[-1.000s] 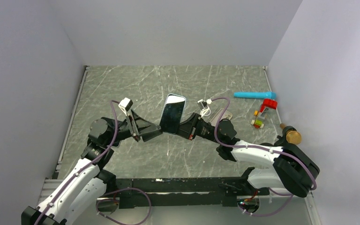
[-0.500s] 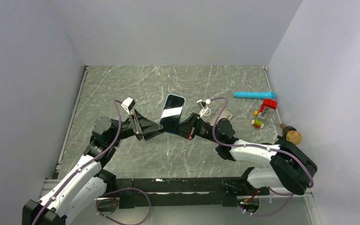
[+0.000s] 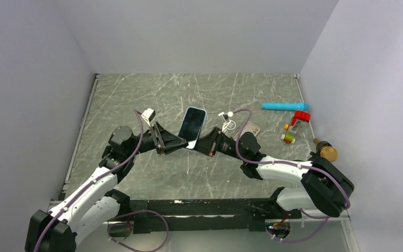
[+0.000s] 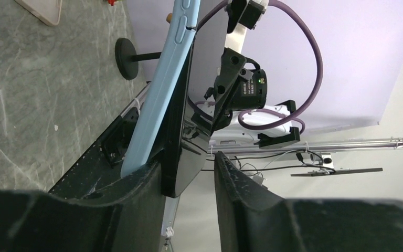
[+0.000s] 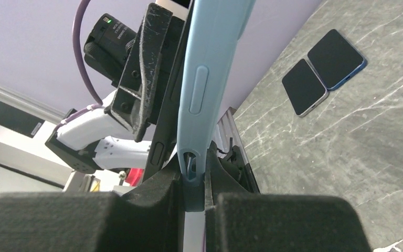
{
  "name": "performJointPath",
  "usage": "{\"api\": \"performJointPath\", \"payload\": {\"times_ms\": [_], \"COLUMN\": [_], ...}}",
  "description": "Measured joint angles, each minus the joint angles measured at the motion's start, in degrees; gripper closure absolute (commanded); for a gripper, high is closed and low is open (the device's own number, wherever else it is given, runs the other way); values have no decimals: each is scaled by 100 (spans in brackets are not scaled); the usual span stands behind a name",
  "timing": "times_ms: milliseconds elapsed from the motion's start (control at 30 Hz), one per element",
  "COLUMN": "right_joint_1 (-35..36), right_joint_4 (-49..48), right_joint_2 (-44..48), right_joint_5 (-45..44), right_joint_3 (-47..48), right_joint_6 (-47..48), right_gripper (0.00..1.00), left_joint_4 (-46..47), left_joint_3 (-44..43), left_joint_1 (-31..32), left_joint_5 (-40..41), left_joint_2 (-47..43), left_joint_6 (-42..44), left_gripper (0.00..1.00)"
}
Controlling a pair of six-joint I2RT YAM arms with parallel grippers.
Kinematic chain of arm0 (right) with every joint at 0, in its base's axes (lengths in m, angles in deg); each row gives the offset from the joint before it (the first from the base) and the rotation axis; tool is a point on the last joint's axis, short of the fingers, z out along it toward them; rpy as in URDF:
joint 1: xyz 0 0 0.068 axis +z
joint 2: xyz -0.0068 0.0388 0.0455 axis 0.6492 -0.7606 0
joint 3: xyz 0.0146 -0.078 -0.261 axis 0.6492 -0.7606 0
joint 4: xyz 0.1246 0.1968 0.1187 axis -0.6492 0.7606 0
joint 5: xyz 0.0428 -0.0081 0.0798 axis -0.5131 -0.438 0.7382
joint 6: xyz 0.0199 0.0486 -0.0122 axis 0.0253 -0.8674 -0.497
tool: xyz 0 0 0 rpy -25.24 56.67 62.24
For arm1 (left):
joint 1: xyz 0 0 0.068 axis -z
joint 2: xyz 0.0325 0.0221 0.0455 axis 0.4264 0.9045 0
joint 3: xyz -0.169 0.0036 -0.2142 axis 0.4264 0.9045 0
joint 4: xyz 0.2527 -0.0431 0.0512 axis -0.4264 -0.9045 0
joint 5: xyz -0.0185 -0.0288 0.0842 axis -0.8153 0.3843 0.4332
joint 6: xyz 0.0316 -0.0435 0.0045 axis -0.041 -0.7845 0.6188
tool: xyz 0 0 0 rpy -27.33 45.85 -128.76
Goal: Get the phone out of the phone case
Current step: Remove the phone case from the phone.
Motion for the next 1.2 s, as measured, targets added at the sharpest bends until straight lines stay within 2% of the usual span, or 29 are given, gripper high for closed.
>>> {"api": "performJointPath", "payload": {"times_ms": [100,200,367,433,833,1200], "right_joint_1": [33,59,74,74,227,155], "right_joint_4": [35,90,131,162,1172,1121], "right_joint_2": [0,0,13,37,732,704], "right_joint_5": [-24,-46,-114,-151,-866,-1003], "right_joint_3": [33,72,94,94,94,92], "right_joint_6": [50,105,127,138,131,-243], "right_gripper": [100,100,100,100,100,100], "left_joint_4": [-2,-9,76,107,553,822], "left_joint_3": [0,-9,-15,-15,28,109], "left_joint_1": [7,15,15,22,120,101], "left_joint_5": [70,131,179,205,481,866], "left_joint_2": [7,7,7,7,-133,-190], "left_joint_6": [83,179,306,356,144,-229], "left_gripper": [65,78,84,100,100,100]}}
